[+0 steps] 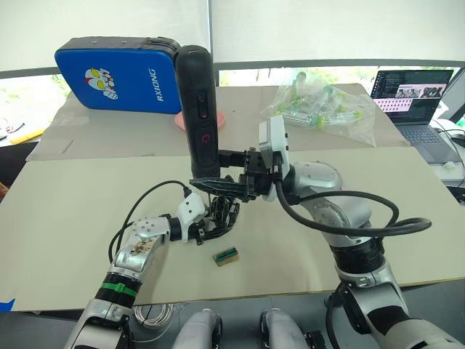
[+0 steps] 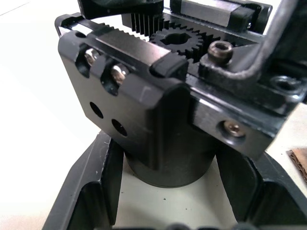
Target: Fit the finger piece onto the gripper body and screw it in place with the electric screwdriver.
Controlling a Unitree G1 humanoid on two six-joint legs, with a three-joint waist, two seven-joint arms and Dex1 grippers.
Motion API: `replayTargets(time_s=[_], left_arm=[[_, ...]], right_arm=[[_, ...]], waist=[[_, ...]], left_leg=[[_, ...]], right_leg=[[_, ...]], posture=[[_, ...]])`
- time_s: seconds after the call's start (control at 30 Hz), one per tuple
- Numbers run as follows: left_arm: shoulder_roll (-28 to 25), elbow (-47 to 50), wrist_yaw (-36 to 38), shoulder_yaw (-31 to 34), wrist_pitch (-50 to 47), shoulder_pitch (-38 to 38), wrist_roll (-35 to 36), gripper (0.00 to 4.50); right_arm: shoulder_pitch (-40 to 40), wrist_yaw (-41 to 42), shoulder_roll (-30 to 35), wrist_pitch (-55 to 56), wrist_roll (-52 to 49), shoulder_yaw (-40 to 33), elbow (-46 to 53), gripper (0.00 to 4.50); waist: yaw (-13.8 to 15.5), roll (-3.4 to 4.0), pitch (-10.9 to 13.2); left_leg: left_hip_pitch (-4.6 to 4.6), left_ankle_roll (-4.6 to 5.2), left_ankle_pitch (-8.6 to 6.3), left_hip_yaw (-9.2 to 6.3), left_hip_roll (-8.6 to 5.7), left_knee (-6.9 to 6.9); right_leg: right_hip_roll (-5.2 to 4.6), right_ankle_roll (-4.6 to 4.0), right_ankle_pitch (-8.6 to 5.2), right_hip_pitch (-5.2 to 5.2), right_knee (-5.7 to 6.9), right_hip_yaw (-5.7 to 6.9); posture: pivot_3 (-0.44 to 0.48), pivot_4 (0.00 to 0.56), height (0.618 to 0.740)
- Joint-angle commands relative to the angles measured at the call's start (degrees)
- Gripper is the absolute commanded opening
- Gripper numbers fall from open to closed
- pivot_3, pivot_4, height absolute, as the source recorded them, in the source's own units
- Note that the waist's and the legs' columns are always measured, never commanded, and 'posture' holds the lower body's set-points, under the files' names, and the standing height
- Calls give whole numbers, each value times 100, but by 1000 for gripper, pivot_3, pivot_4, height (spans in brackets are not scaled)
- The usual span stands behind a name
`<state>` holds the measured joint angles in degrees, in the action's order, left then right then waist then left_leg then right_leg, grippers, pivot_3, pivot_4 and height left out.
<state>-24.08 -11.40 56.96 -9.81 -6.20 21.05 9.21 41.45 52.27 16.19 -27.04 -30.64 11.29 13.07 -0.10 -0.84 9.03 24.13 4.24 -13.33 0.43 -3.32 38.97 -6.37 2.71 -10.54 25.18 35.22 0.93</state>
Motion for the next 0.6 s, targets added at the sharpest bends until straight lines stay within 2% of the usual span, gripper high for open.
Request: replayTargets(time_s=[0.03,0.6], left_arm=[[-52,-41,81,-119,-86,-159,-34,2302],[-68,-43,90,-113,-88,-143,-35,2302]], right_arm=[[79,9,-76,252,-51,-145,174,1958],[-25,17,-112,343,46,-116,117,1958]], waist=[[0,0,0],[-4,0,0]], left_leg=[[0,0,0,0,0,0],[0,0,0,0,0,0]], right_leg=[[0,0,0,0,0,0],[0,0,0,0,0,0]], posture=[[0,150,740],[0,150,740]])
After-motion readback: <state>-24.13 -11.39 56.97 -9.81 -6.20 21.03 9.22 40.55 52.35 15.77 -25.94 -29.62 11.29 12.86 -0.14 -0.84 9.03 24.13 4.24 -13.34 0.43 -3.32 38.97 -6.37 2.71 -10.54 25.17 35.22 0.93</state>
